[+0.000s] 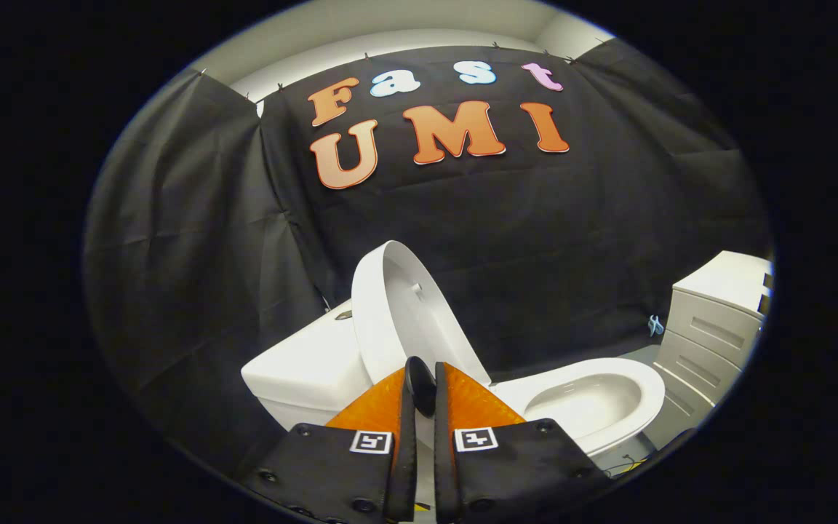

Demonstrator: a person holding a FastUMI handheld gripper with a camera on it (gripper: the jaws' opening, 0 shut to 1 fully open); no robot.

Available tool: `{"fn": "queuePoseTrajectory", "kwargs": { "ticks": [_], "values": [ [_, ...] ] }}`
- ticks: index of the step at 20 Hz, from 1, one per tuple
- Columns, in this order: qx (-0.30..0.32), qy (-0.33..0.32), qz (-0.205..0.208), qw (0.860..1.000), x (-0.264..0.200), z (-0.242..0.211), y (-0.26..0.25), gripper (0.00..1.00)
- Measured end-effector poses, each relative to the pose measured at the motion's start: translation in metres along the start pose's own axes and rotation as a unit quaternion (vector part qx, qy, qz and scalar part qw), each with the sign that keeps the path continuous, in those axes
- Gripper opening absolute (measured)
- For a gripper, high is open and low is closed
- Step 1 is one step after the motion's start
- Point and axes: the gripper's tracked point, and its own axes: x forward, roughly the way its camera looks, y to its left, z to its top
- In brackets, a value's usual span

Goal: Open the toilet lid.

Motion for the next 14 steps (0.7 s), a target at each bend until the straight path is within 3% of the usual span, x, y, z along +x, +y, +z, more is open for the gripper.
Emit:
{"fn": "queuePoseTrajectory", "kwargs": {
  "ticks": [2, 7, 14],
  "values": [
    [-0.001, -0.007, 0.013, 1.000, -0.003, 0.007, 0.008, 0.27],
    [-0.029, -0.009, 0.009, 1.000, -0.016, 0.027, -0.002, 0.97],
    [-0.050, -0.029, 0.022, 0.998, -0.060, 0.086, -0.028, 0.99]
  ]
}}
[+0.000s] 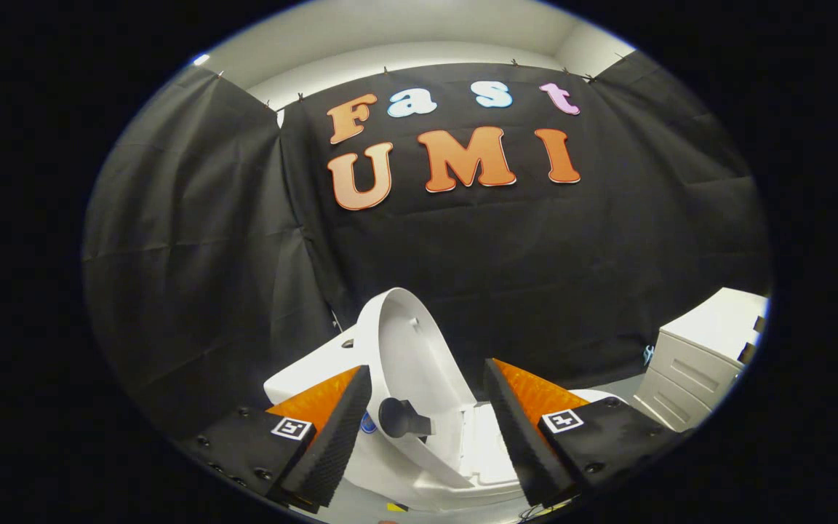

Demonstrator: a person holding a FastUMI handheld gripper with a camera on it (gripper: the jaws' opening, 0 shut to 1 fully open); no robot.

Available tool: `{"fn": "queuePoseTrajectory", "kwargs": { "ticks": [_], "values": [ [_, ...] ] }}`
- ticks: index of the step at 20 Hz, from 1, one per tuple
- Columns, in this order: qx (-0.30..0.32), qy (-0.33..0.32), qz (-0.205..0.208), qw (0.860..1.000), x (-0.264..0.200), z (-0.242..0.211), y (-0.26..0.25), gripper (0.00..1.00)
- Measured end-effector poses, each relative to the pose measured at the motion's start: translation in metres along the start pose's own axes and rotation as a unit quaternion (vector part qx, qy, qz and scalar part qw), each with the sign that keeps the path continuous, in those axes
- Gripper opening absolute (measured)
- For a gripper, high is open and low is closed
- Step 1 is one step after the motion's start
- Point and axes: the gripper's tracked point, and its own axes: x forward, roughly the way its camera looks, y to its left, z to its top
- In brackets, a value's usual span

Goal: Open the toilet lid.

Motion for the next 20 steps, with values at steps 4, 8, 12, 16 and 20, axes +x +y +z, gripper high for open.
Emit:
{"fn": "queuePoseTrajectory", "kwargs": {
  "ticks": [4, 8, 12, 16, 20],
  "values": [
    [-0.006, -0.013, 0.012, 1.000, -0.026, 0.047, -0.016, 0.99],
    [-0.034, -0.031, 0.013, 0.999, -0.050, 0.100, -0.037, 0.99],
    [-0.025, -0.045, 0.013, 0.999, -0.073, 0.142, -0.061, 0.99],
    [-0.033, -0.063, 0.032, 0.997, -0.096, 0.170, -0.078, 0.99],
    [-0.037, -0.072, 0.018, 0.997, -0.111, 0.185, -0.107, 0.99]
  ]
}}
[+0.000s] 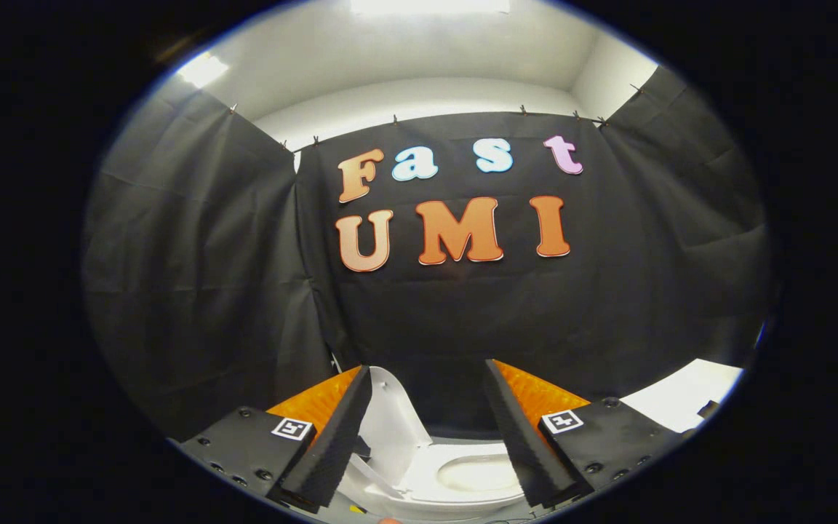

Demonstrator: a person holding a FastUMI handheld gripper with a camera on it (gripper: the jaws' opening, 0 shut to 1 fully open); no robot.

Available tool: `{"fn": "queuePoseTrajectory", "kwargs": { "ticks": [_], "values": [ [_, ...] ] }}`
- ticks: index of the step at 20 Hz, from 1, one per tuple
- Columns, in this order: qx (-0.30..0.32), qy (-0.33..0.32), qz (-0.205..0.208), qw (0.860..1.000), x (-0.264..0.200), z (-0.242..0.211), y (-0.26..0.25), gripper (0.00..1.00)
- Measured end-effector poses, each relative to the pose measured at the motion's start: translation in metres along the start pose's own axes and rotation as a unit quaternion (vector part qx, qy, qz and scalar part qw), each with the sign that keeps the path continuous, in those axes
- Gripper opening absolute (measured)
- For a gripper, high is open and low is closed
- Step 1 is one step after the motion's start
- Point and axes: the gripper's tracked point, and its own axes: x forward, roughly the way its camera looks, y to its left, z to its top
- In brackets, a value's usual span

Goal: Open the toilet lid.

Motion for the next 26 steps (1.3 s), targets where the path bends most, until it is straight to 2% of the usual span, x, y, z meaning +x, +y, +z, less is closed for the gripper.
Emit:
{"fn": "queuePoseTrajectory", "kwargs": {
  "ticks": [10, 20, 26],
  "values": [
    [-0.004, 0.023, -0.025, 0.999, -0.001, -0.014, -0.031, 0.99],
    [-0.019, 0.026, 0.002, 0.999, 0.002, -0.019, -0.015, 0.99],
    [-0.021, 0.024, 0.032, 0.999, 0.001, -0.021, -0.002, 0.98]
  ]
}}
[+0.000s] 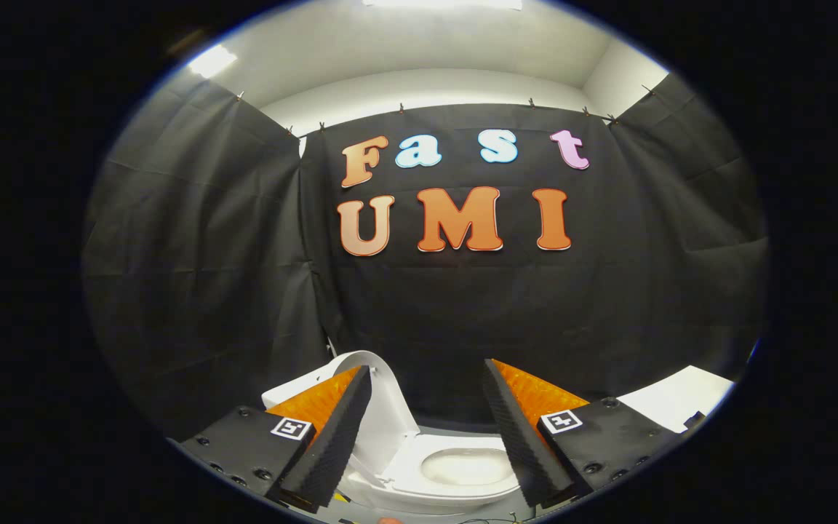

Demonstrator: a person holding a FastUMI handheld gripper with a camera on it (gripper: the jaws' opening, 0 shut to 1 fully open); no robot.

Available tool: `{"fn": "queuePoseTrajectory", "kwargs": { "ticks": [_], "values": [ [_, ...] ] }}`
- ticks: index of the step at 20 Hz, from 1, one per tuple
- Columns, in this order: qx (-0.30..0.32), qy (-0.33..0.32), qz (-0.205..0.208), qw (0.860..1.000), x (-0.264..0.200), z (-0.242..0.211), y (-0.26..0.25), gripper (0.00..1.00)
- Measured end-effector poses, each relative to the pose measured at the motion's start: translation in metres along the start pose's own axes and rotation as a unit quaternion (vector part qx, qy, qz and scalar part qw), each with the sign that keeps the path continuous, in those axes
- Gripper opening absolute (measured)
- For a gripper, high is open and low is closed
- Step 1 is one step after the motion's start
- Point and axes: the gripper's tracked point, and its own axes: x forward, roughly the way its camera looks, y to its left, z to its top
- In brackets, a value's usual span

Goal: Open the toilet lid.

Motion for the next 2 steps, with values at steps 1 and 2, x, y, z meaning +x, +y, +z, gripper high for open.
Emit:
{"fn": "queuePoseTrajectory", "kwargs": {
  "ticks": [1, 2],
  "values": [
    [0.000, -0.001, 0.000, 1.000, 0.0008, 0.0000, -0.0003, 0.98],
    [-0.001, -0.001, 0.001, 1.000, 0.0003, 0.0001, -0.0017, 0.98]
  ]
}}
